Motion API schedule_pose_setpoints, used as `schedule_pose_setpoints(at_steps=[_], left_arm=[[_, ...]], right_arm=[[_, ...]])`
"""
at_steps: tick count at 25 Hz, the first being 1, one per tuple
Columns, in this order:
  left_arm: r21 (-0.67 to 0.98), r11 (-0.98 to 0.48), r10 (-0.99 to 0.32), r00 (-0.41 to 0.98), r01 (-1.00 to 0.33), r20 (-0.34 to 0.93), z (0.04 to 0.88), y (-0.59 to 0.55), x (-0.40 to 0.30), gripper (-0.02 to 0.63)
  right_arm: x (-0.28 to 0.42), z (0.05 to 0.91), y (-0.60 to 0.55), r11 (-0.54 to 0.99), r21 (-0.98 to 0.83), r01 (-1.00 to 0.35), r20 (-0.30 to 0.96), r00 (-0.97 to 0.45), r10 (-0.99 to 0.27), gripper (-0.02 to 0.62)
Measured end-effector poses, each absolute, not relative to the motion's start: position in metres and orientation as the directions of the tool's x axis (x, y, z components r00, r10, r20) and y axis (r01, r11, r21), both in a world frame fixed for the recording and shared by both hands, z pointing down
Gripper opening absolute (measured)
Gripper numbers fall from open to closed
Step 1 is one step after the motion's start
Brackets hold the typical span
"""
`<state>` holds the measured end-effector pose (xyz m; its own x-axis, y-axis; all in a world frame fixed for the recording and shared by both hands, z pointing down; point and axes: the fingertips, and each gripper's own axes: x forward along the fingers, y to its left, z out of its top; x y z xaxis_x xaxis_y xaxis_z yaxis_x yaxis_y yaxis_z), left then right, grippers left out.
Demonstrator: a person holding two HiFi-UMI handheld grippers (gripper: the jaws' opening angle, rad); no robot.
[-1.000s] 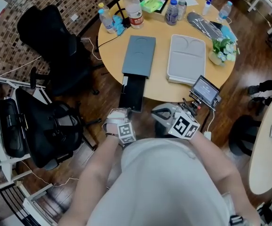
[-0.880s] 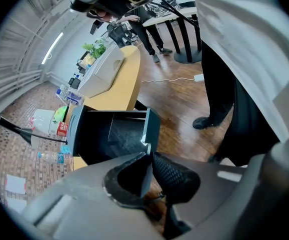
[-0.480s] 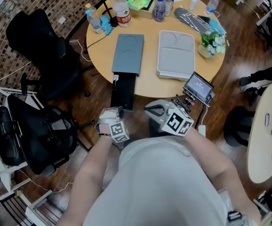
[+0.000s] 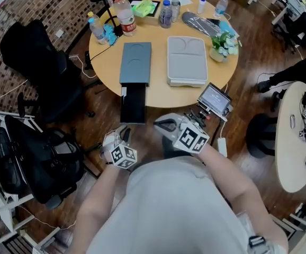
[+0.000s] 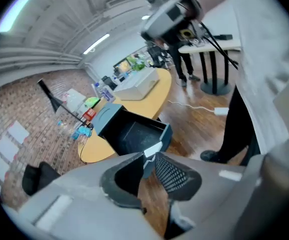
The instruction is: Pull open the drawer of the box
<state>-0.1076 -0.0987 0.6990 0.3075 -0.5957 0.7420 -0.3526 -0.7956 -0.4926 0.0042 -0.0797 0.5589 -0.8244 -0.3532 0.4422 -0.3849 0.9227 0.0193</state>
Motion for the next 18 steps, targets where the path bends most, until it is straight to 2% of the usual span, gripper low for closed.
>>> schedule_pose_setpoints(at_steps=[3, 6, 8, 10, 18], left_arm=[[-0.451, -0.756, -0.633, 0.356, -0.474, 0.688, 0.668, -0.101, -0.107, 0.076], [-0.391, -0.747, -0.641, 0.427, -0.538, 0.638, 0.646, -0.1, -0.101, 0.059], [-0.288, -0.77, -0.604, 0.507, -0.569, 0.615, 0.641, -0.086, -0.1, 0.019], [-0.166, -0.781, -0.567, 0.572, -0.602, 0.592, 0.637, -0.072, -0.103, 0.006], [0.119, -0.792, -0.502, 0.749, -0.599, 0.433, 0.598, -0.044, -0.101, 0.006]], right_arm=[[-0.002, 0.555, -0.072, 0.915, 0.026, -0.403, 0.44, -0.817, -0.373, 0.006], [-0.005, 0.555, -0.067, 0.909, 0.041, -0.414, 0.452, -0.804, -0.387, 0.006], [-0.011, 0.559, -0.056, 0.906, 0.041, -0.422, 0.446, -0.803, -0.395, 0.006], [-0.019, 0.562, -0.043, 0.9, 0.025, -0.435, 0.43, -0.808, -0.402, 0.006], [-0.022, 0.552, -0.027, 0.852, 0.039, -0.522, 0.421, -0.765, -0.488, 0.006]])
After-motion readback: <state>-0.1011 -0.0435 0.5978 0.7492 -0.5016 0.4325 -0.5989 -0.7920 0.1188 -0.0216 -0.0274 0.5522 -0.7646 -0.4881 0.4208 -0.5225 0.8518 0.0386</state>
